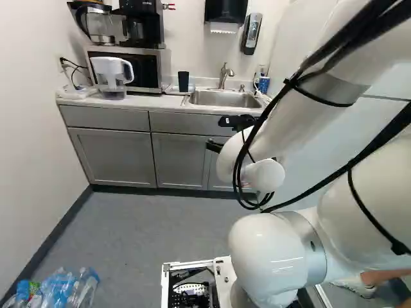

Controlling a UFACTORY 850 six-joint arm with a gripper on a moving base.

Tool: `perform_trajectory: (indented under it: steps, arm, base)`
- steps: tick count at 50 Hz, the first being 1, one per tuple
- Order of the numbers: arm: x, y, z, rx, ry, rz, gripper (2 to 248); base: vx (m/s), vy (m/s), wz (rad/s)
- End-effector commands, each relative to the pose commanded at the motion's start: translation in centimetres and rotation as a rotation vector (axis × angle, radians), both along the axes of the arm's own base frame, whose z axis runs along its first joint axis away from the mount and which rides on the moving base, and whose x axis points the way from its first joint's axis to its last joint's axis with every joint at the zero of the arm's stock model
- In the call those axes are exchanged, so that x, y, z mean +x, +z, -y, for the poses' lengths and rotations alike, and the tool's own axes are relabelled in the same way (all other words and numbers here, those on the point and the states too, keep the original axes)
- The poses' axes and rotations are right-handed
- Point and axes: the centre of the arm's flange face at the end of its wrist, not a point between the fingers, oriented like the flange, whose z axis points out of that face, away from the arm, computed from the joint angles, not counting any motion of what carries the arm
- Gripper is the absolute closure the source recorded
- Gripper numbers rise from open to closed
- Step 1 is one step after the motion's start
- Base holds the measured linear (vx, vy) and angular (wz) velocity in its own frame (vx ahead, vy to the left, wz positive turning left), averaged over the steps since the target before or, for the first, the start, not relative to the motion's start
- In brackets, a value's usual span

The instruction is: Rinse the cup and place it in the tray

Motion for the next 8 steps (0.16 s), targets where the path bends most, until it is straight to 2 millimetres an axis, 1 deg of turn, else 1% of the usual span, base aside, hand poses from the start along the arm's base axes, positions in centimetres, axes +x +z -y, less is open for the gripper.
perform_trajectory:
  steps: [8]
  arm:
    - [0.00,0.00,0.00,0.000,0.000,0.000,3]
  base:
    - [0.000,0.000,0.000]
